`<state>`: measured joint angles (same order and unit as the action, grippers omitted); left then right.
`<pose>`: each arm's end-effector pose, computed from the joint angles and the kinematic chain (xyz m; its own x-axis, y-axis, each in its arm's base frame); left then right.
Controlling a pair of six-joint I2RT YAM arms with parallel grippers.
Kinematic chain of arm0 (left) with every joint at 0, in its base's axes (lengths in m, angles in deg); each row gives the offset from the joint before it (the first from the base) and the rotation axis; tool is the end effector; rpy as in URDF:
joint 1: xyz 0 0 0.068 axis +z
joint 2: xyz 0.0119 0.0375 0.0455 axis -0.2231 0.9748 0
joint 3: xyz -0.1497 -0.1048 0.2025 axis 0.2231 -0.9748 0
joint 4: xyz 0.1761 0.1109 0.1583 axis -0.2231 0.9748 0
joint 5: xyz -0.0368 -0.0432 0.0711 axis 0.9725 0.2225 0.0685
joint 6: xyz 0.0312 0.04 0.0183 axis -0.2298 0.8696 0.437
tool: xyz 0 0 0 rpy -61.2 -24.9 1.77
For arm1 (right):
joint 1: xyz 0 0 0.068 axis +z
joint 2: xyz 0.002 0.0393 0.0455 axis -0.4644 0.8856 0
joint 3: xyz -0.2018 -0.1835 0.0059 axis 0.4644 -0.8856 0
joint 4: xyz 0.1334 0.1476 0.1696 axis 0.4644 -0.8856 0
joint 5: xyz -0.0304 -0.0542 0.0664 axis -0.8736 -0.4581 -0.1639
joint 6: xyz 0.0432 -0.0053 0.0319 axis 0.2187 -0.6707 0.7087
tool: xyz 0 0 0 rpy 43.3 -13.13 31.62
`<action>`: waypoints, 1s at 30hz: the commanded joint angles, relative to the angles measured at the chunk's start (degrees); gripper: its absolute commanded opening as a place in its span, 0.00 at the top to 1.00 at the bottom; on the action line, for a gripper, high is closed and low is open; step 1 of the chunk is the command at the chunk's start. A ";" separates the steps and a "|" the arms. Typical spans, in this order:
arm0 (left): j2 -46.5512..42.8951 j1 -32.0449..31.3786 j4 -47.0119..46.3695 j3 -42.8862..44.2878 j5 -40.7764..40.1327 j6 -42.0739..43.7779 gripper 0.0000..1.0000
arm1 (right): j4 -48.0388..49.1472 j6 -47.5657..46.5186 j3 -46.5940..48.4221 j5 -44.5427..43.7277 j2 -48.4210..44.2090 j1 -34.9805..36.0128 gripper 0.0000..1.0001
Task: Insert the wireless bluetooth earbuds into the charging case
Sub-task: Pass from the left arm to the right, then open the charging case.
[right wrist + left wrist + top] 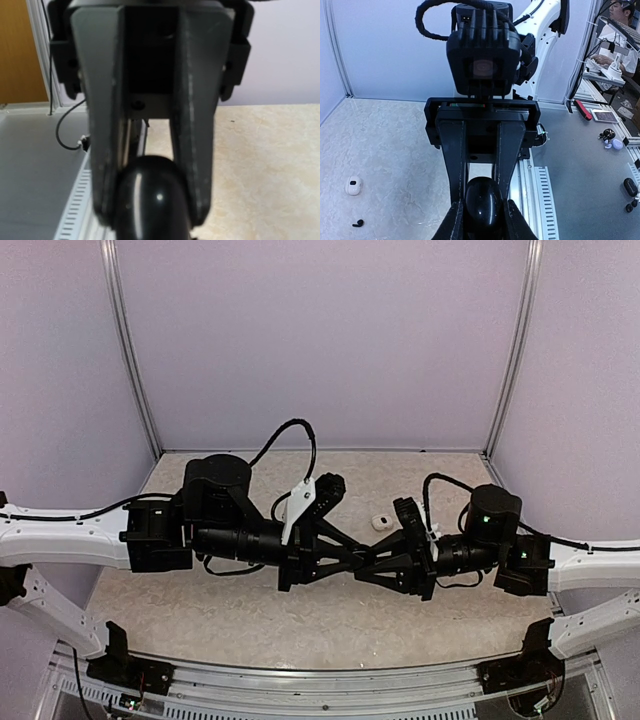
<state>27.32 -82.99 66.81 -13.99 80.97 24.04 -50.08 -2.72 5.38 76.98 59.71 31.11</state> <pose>0.0990 -0.3038 0.3339 -0.0748 0.2309 -0.9701 0.9963 0.0579 -0.0631 0.1090 0.2171 0.2826 -0.0908 -0.0754 -0.9930 -0.9954 -0.0243 0.0928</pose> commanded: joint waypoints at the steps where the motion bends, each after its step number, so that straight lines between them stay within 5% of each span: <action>1: 0.14 -0.56 -2.15 1.09 0.37 -0.23 0.64 | -0.39 -0.46 1.76 -1.39 0.23 -0.30 0.87; 5: -0.96 -0.36 -2.57 0.16 -2.31 -0.24 0.49 | -0.06 -1.11 1.26 -1.01 -0.62 -0.34 0.90; 30: -2.06 -1.40 -0.44 0.03 -6.24 4.67 0.35 | 0.05 0.52 1.64 -0.76 -0.88 -0.33 0.93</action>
<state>23.32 -83.80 65.45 -15.15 75.86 26.86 -50.60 -3.33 5.58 75.78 59.01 31.07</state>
